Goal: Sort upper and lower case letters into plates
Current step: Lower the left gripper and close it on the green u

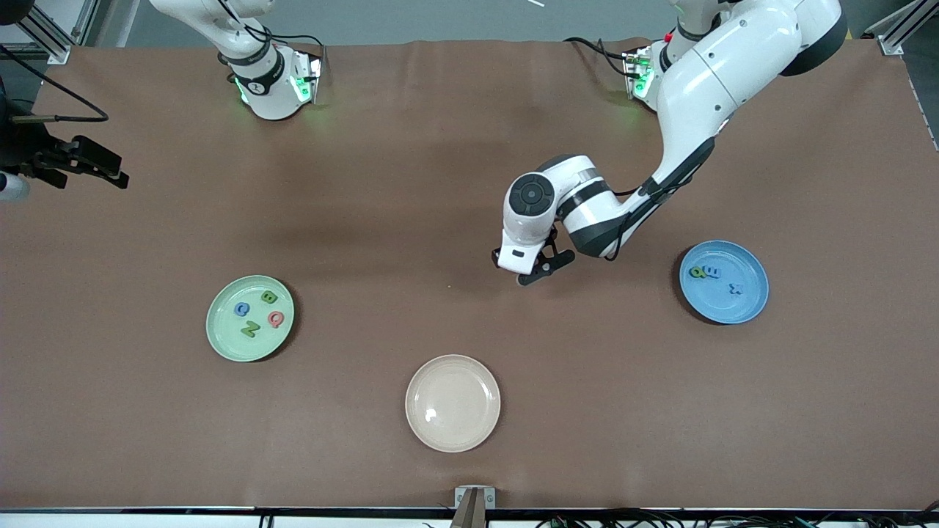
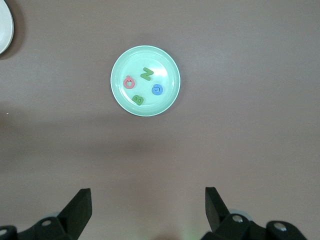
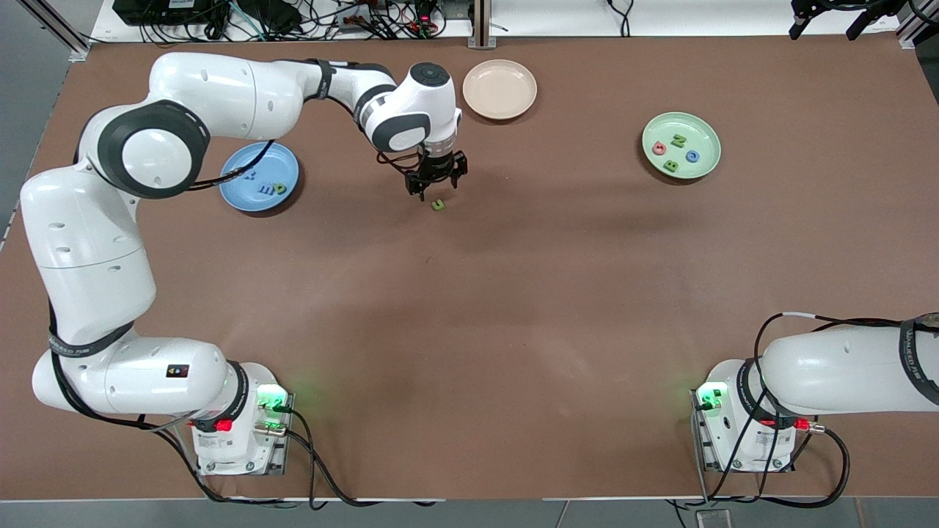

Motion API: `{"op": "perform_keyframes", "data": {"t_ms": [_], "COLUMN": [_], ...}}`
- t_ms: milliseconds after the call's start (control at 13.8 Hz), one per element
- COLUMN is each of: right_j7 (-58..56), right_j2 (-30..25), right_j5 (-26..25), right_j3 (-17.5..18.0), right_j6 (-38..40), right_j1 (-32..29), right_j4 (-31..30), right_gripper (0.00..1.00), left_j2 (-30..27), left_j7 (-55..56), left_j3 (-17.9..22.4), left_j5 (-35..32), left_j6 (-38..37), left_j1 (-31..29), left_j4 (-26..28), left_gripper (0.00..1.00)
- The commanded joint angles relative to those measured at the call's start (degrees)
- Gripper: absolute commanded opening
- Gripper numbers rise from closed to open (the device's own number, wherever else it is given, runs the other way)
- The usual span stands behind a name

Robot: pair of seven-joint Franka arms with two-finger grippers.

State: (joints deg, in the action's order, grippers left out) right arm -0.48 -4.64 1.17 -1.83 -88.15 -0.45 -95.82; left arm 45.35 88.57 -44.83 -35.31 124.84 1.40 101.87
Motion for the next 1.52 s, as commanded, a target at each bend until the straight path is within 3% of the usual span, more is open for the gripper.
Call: {"op": "perform_keyframes", "data": {"t_ms": [0, 434, 1445], "right_j7": [-0.7, -0.4, -0.5], "right_j2": [-1.8, -1.8, -1.8], "right_j5": [-1.2, -0.3, 1.1], "right_j3": [0.2, 0.3, 0.3], "right_j6": [-0.9, -0.6, -0.5], "right_j1": [-0.4, -0.4, -0.3], "right_j4": [-1.8, -1.8, -1.8], "right_gripper": [1.00, 1.00, 1.00], "left_j2": [-1.2, -0.6, 0.8], "left_j7": [0.6, 1.3, 3.7], "left_j3": [0.1, 1.5, 1.9], "left_j5": [-0.1, -0.1, 0.0], "left_j6": [1.6, 5.7, 6.9], "left_j1": [-1.5, -0.6, -0.3], "left_j4": [3.2, 4.1, 3.9], "left_gripper": [0.91, 0.87, 0.71]}}
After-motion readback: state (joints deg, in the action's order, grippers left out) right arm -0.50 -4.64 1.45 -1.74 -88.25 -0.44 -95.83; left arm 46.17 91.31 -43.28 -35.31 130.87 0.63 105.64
